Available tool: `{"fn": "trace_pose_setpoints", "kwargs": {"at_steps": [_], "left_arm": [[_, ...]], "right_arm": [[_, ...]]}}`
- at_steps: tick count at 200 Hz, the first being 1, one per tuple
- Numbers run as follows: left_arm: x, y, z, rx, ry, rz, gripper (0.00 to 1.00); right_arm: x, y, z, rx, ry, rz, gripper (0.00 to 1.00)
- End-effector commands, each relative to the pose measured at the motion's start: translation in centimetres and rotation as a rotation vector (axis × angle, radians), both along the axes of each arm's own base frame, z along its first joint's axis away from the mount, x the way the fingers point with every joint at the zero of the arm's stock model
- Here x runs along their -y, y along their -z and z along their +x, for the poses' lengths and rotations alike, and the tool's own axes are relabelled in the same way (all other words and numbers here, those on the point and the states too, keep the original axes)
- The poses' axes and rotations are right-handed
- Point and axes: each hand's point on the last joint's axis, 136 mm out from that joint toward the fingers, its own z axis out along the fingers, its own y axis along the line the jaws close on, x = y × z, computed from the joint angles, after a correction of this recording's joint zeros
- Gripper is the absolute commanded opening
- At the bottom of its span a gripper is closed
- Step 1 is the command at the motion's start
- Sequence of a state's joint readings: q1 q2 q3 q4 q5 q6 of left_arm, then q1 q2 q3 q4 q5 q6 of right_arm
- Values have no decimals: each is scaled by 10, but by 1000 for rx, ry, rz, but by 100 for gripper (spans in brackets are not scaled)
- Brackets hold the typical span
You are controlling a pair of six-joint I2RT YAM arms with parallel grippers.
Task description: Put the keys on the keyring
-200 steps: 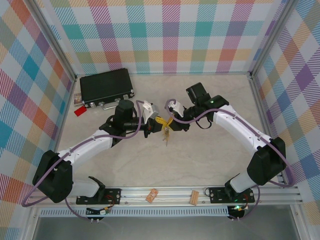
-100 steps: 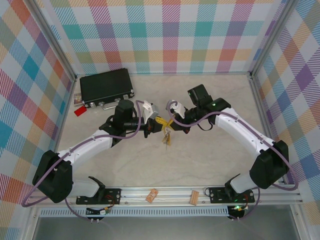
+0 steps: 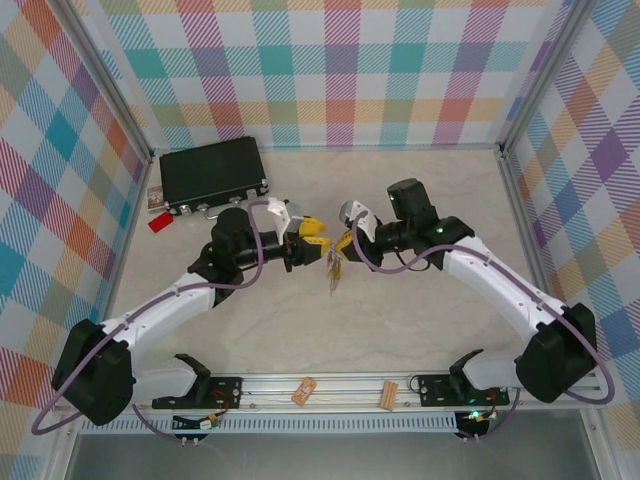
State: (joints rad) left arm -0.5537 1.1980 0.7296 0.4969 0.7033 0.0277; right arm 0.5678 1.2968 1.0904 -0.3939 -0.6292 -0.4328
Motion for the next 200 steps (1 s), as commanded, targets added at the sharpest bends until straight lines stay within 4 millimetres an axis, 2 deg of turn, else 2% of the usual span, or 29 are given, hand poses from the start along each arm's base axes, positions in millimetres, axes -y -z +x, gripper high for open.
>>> {"fn": "trace_pose_setpoints", "kwargs": {"at_steps": [1,35,75,103,129,149,170,200], "left_arm": [[-9,-20,4,46,-57,-80,41],[-13,-14,7,46,-94,-73,43],[-9,-9,4,39,-60,-65,44],[-4,-5,4,41,-34,-51,45],[-2,2,12,23,-60,-26,49],[0,-1,13,33,-70,-35,50],[6,-8,6,61,-45,-48,51],[22,-4,-8,84,16,-1,53]], "right_arm": [[-6,-47,4,132,0,197,0],[0,-71,10,189,51,350,0],[0,-83,12,198,49,414,0],[0,-86,11,162,47,432,0],[-1,-88,8,147,31,435,0],[-1,-87,7,134,27,435,0],[-2,-85,6,118,27,432,0],[-2,-80,7,103,29,427,0]]}}
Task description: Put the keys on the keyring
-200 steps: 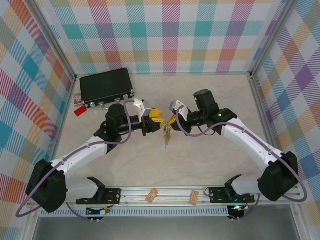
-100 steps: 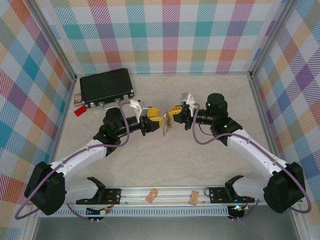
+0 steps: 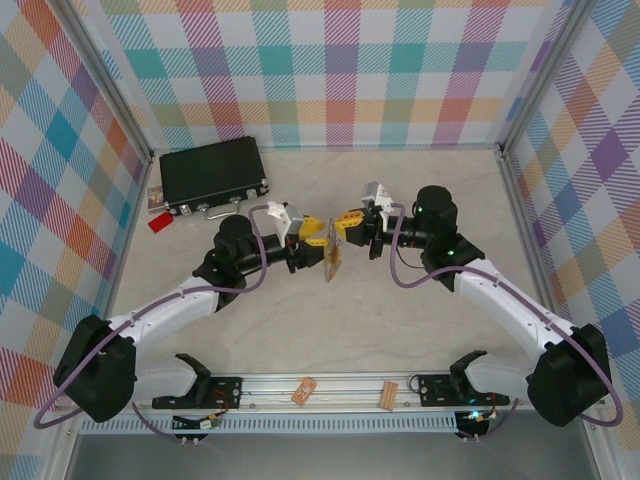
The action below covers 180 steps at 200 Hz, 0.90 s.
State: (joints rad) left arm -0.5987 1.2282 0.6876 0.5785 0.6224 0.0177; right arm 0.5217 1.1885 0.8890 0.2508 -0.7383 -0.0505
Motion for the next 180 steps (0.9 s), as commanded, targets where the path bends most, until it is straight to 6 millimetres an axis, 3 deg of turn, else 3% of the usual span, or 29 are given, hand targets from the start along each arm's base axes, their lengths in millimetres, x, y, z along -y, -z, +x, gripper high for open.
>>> {"fn": "trace_pose_setpoints", "kwargs": {"at_steps": [1,41,140,180], "left_arm": [[14,-17,-11,83,53,6,53],[16,-19,-14,106,39,21,53],[7,-36,-5,172,-57,9,39],[3,-40,-4,189,-83,5,39]], "right_arm": [[-1,-10,-2,22,-23,33,0],[-1,-8,-3,13,-26,26,0],[-4,4,-5,-47,-62,17,0],[-6,6,-5,-64,-80,16,0]]}}
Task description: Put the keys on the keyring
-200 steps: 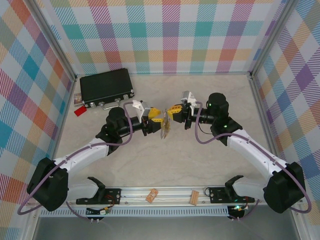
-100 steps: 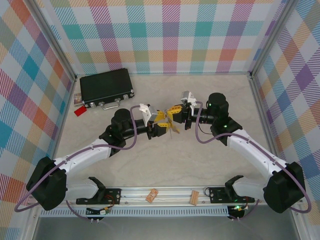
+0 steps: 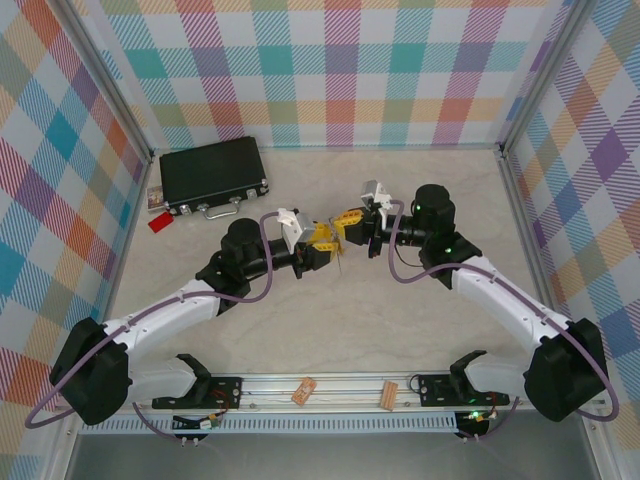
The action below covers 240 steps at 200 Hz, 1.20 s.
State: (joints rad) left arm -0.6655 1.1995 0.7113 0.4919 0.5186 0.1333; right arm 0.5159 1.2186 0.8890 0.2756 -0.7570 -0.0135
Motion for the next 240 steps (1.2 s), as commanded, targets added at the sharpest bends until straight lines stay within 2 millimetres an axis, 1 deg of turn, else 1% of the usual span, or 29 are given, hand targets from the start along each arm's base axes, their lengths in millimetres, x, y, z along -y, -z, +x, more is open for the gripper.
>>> {"fn": "trace_pose_setpoints", "kwargs": {"at_steps": [1,12,31,57,82,98,119,137,150,163,173,188,240], "left_arm": [[-6,-38,3,109,-47,-63,39],[-6,-36,3,104,-48,-56,41],[-7,-31,4,96,-58,-41,48],[-12,-25,5,95,-87,-25,49],[-20,-21,10,97,-142,0,48],[-23,-19,14,97,-172,19,45],[-25,-17,16,95,-186,30,44],[-26,-17,16,91,-192,38,39],[-26,-14,14,89,-186,45,40],[-26,-10,9,86,-160,51,46],[-24,-6,4,79,-136,52,48],[-25,-4,1,70,-128,50,48],[-32,5,5,54,-173,94,47]], "right_arm": [[-4,1,-10,-23,-71,11,0],[-3,2,-10,-24,-70,9,0],[-3,2,-9,-22,-64,8,0],[-1,0,-8,-6,-43,9,0],[0,-1,-8,3,-36,8,0],[0,0,-8,-3,-35,6,0],[0,1,-8,-5,-35,6,0],[0,2,-8,-9,-35,5,0],[1,1,-8,-3,-29,3,0],[2,1,-7,1,-19,2,0],[3,-1,-6,7,-13,3,0],[5,-2,-5,10,-6,4,0],[7,-3,-2,7,6,6,0]]}}
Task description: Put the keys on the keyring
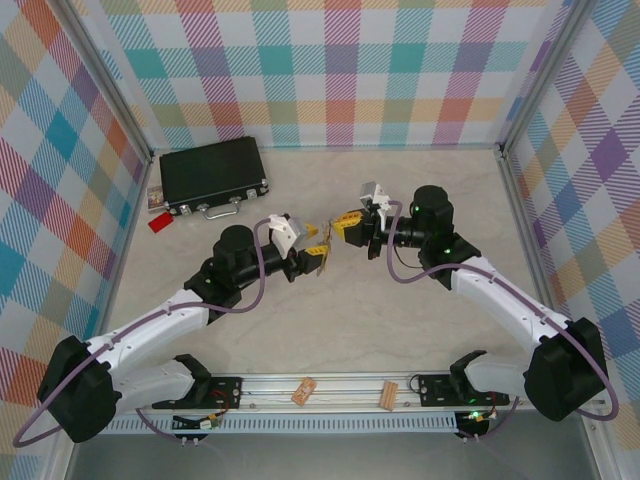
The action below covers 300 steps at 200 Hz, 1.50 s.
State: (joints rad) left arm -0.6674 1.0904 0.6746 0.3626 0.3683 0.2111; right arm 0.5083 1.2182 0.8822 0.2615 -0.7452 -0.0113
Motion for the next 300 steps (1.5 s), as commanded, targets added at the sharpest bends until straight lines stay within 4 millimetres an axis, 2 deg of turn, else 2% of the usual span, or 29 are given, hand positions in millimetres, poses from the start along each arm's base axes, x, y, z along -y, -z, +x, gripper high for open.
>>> {"fn": "trace_pose_setpoints", "kwargs": {"at_steps": [1,58,83,99,132,179,255,300], "left_arm": [[-6,-3,1,18,-33,13,47],[-1,17,0,-33,-4,45,52],[-5,11,4,-16,-39,34,52],[-5,0,5,5,-48,3,51],[7,-19,-6,35,54,-48,48],[17,-20,-1,27,69,-39,46],[21,-38,-4,68,80,-69,44],[26,-37,0,66,79,-68,42]], "right_arm": [[4,-9,-5,28,-14,18,0],[10,-14,-2,44,17,25,0],[10,-13,-3,41,7,24,0],[9,-11,-6,28,-13,23,0],[8,-8,-7,13,-28,25,0],[7,-8,-9,1,-39,27,0],[5,-3,-7,-20,-47,24,0],[5,-2,-8,-27,-57,26,0]]}}
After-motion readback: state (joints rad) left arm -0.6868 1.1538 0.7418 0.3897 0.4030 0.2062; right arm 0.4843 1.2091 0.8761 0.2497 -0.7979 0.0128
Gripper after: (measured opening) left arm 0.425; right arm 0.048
